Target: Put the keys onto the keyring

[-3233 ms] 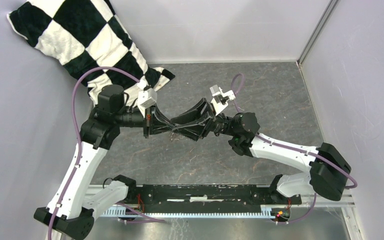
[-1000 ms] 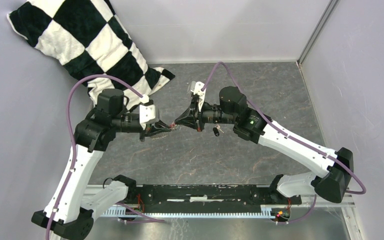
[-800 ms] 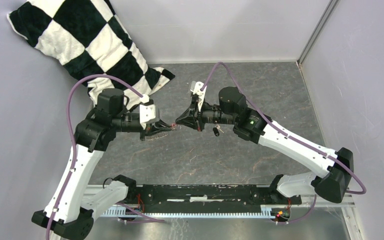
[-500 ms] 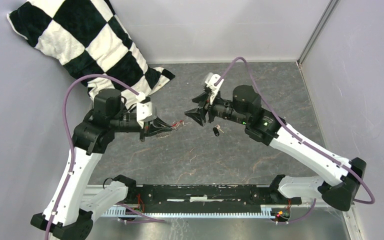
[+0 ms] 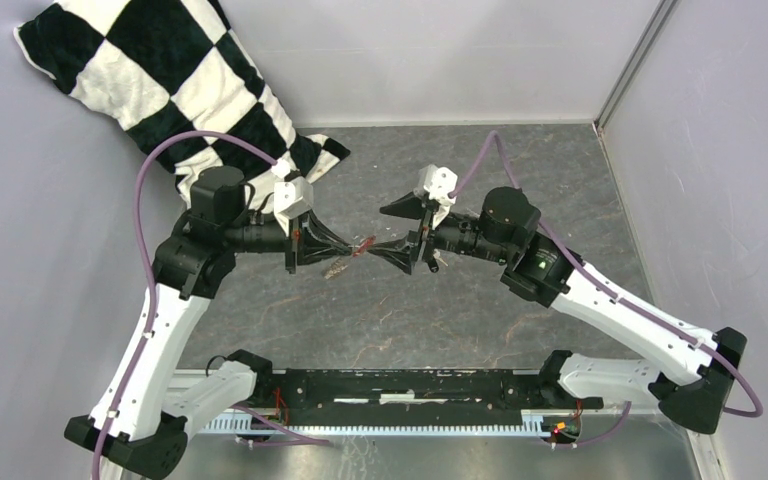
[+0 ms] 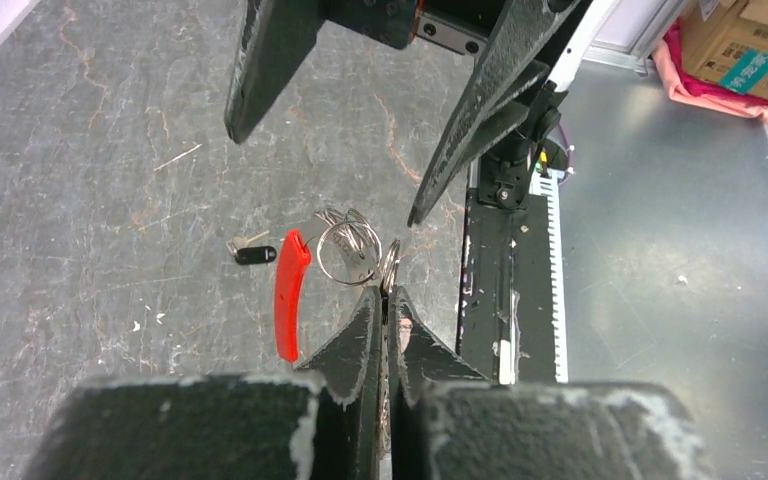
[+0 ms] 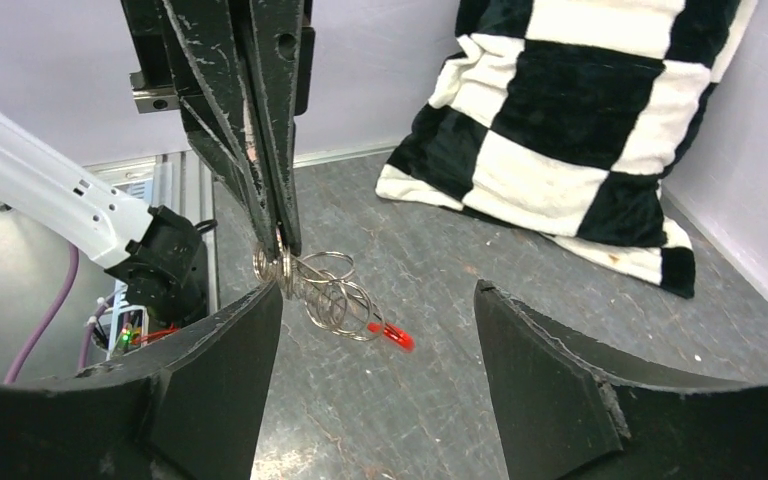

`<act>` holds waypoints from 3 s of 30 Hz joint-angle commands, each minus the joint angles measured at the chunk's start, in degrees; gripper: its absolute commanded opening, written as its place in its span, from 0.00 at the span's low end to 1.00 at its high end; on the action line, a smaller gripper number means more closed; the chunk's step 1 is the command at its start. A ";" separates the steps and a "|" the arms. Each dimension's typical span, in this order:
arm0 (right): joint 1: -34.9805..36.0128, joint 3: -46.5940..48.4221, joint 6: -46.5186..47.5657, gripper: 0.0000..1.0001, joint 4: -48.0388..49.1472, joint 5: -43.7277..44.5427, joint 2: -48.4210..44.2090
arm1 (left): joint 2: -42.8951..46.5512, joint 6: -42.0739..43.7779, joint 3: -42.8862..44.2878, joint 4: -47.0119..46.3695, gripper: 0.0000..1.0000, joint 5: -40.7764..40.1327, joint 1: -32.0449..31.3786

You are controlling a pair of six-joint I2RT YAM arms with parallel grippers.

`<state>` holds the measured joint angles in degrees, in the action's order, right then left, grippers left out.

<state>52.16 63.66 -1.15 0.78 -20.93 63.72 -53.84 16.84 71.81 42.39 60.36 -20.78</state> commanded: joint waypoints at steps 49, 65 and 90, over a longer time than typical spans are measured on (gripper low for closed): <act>0.78 0.49 -2.56 0.00 0.85 3.86 1.83 | 3.46 9.04 -1.08 -0.22 0.35 -4.45 -0.18; 0.69 1.53 -2.73 0.00 2.95 -5.48 3.55 | 4.30 7.49 -6.77 -1.53 0.39 -2.63 -0.23; 0.75 2.00 -6.22 0.00 9.66 -13.83 5.40 | 3.92 -5.33 -8.53 -9.94 0.37 3.47 -0.18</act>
<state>53.08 62.98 -6.17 6.09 -32.93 69.14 -49.95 14.15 63.35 34.24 61.67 -20.78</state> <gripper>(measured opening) 0.006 0.370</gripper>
